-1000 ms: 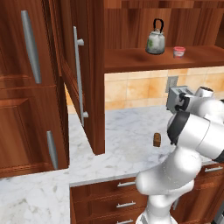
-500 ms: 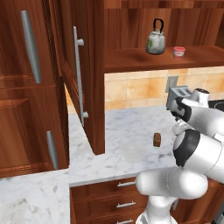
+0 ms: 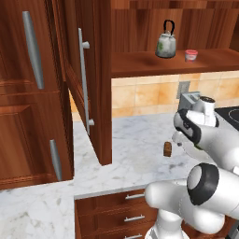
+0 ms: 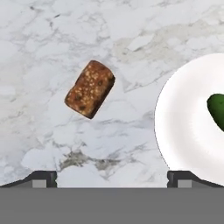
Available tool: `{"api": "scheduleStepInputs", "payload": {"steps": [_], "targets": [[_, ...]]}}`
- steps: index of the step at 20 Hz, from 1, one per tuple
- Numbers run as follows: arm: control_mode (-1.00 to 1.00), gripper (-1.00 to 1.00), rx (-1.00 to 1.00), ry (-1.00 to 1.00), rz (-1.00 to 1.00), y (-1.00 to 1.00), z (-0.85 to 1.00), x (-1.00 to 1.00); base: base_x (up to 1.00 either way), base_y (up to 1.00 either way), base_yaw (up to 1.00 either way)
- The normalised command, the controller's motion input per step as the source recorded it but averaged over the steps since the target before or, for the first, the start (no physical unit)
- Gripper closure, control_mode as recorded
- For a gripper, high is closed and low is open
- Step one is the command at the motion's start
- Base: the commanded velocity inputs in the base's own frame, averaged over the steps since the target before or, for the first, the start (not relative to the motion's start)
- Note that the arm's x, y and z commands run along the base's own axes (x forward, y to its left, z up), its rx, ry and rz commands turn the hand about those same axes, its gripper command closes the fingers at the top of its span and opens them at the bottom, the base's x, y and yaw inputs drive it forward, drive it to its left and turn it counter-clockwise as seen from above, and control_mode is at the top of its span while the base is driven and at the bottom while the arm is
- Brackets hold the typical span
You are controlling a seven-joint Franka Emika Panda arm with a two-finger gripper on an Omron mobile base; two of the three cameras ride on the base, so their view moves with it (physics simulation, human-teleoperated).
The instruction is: Pick the avocado and bread from the counter and place them on the plate. Then pick the jam from the cabinet and place it next to the plate. Lastly close the cabinet door.
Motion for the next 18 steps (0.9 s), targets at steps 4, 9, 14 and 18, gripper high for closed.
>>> {"api": "scheduleStepInputs", "payload": {"steps": [4,9,14,18], "targets": [[-1.0,-1.0,0.0,0.0,-0.19,0.48,0.06,0.0,0.0,0.0,0.0],[-1.0,-1.0,0.0,0.0,-0.18,0.44,0.02,0.03,0.0,0.0,0.0],[-1.0,-1.0,-0.03,0.01,-0.14,0.32,-0.04,0.16,0.0,0.0,0.0],[-1.0,-1.0,-0.1,0.04,-0.08,0.13,-0.2,0.3,0.0,0.0,0.0]]}}
